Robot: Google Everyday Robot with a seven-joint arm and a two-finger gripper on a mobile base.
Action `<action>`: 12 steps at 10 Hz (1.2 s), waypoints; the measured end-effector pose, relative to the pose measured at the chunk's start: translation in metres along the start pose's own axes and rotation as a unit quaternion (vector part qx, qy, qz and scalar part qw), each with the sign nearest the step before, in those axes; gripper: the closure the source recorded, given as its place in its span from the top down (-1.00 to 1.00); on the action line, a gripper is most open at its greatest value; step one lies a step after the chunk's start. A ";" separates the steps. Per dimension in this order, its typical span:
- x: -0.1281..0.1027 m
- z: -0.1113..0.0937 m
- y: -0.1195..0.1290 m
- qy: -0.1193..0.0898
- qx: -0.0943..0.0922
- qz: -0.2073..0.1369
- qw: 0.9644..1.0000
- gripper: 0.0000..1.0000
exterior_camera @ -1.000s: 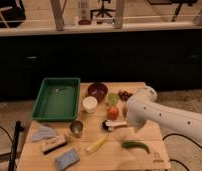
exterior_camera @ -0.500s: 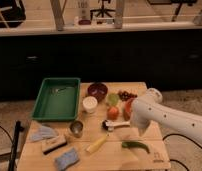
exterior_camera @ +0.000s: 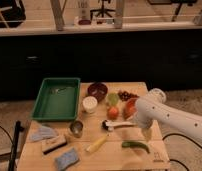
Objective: Place pepper in metal cup
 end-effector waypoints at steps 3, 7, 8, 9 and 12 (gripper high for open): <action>-0.005 0.001 0.009 -0.009 -0.004 0.030 1.000 0.60; -0.021 0.014 0.020 -0.024 -0.004 0.079 0.997 0.60; -0.027 0.021 0.025 -0.027 -0.005 0.095 0.995 0.60; -0.032 0.026 0.030 -0.030 -0.006 0.106 0.994 0.60; -0.048 0.042 0.039 -0.038 -0.009 0.125 0.991 0.60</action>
